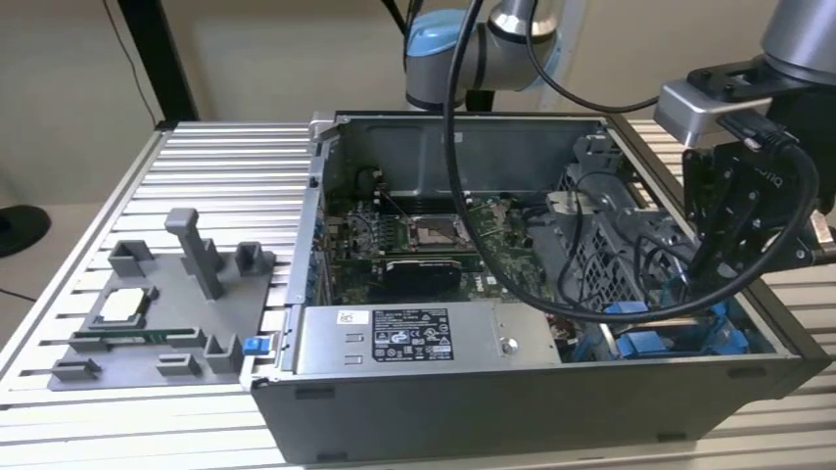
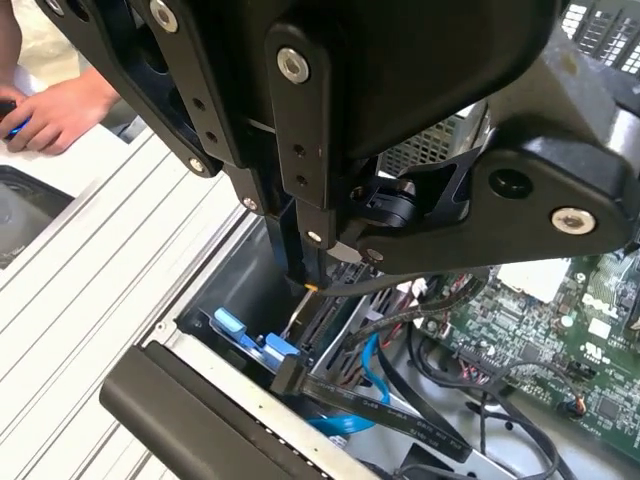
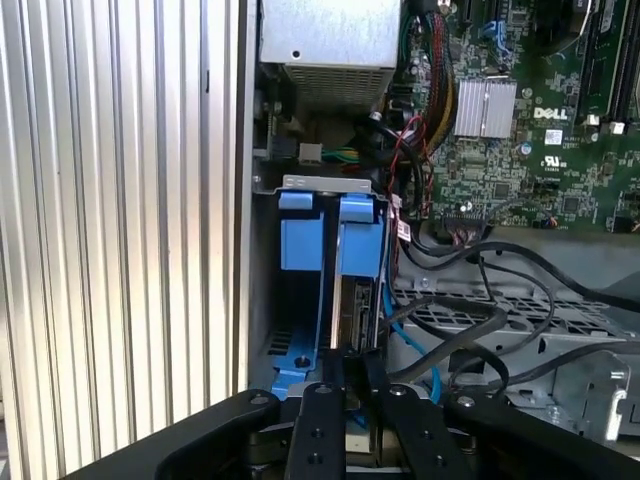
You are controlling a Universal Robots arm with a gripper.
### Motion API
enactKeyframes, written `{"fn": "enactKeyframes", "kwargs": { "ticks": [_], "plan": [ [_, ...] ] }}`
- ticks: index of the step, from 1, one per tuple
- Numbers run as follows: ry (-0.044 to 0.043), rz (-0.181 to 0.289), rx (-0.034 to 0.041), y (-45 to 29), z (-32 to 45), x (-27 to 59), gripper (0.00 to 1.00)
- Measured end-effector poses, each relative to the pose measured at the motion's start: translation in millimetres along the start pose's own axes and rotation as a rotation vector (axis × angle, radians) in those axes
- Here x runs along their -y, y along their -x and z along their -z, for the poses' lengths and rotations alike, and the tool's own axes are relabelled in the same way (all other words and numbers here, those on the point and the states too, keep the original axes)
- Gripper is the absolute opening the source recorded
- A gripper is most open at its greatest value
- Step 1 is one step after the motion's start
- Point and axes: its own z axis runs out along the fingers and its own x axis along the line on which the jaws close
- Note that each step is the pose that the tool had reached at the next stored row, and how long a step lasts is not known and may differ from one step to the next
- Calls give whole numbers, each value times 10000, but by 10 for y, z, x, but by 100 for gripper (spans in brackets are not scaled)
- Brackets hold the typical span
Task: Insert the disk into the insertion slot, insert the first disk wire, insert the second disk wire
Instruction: 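Insert the first disk wire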
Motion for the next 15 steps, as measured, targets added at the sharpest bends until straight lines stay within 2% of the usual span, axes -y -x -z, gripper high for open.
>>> {"fn": "enactKeyframes", "kwargs": {
  "ticks": [13, 15],
  "plan": [
    [135, 5, 1, -15, -18, 34, 0],
    [189, 8, 4, -16, -25, 34, 0]
  ]
}}
